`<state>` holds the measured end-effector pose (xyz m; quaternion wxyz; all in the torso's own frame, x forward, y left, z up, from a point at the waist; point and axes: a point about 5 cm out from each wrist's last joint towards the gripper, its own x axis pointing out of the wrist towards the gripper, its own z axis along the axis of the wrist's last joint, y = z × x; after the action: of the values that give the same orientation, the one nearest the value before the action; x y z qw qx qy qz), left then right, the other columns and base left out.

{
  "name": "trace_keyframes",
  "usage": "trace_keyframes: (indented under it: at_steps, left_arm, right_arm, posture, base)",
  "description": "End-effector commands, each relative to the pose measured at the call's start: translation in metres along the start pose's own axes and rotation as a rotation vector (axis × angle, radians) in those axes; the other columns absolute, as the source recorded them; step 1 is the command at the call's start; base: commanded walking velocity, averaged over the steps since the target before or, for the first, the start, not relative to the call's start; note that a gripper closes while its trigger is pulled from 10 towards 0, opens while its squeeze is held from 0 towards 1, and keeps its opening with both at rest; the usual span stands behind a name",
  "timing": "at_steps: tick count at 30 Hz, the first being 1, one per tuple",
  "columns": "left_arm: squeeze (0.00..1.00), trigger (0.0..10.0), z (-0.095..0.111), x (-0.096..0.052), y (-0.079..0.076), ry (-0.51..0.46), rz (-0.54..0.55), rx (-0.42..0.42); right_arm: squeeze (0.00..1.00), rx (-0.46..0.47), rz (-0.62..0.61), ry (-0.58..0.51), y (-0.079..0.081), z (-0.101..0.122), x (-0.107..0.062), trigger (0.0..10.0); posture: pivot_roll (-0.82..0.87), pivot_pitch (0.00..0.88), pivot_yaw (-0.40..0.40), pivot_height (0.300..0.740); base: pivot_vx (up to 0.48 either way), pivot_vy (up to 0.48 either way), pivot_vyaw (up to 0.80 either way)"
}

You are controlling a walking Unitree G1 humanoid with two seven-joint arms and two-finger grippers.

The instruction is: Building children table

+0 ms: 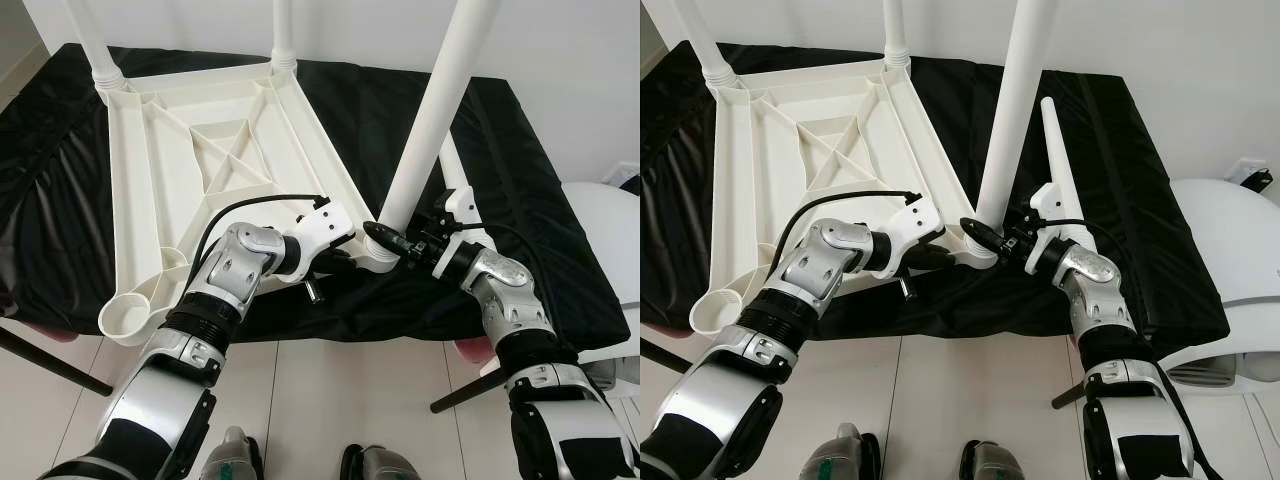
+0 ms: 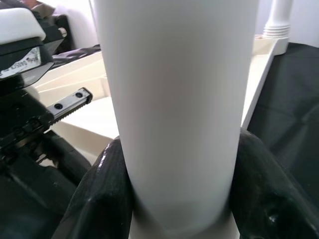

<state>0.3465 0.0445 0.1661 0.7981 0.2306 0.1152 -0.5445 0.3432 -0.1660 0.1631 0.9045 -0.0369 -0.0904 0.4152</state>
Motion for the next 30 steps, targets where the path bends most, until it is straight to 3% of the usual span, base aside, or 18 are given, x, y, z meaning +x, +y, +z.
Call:
trace_keyframes:
  at_steps: [1, 10, 13, 20, 30]
  left_arm:
    - [0.0, 10.0, -0.004, -0.001, 0.006, -0.001, 0.165, -0.023]
    - [0.0, 10.0, -0.004, 0.001, 0.006, -0.003, 0.164, -0.024]
    - [0.0, 10.0, -0.004, 0.001, 0.006, -0.003, 0.163, -0.027]
    - [0.0, 10.0, -0.005, 0.002, 0.005, -0.003, 0.164, -0.029]
    - [0.0, 10.0, -0.008, 0.002, 0.006, 0.002, 0.176, -0.033]
  right_arm:
    - [0.0, 0.044, -0.059, -0.066, 0.003, 0.003, 0.001, 0.0]
    - [0.0, 0.058, -0.21, -0.106, 0.017, 0.004, 0.005, 0.0]
    - [0.0, 0.083, -0.309, -0.122, 0.031, 0.004, 0.011, 0.0]
    - [0.0, 0.125, -0.452, -0.117, 0.045, 0.002, 0.019, 0.0]
    - [0.0, 0.112, -0.622, -0.077, 0.063, 0.0, 0.029, 0.0]
  posture:
    - [0.0, 0.088, -0.036, 0.74]
    - [-0.01, 0.094, -0.035, 0.74]
    - [-0.01, 0.095, -0.038, 0.74]
    - [-0.01, 0.09, -0.043, 0.74]
    - [-0.01, 0.069, -0.048, 0.74]
  base:
    - [0.0, 0.0, 0.0]
    - [0.0, 0.0, 0.0]
    - [0.0, 0.0, 0.0]
    - [0.0, 0.0, 0.0]
    - [0.0, 0.0, 0.0]
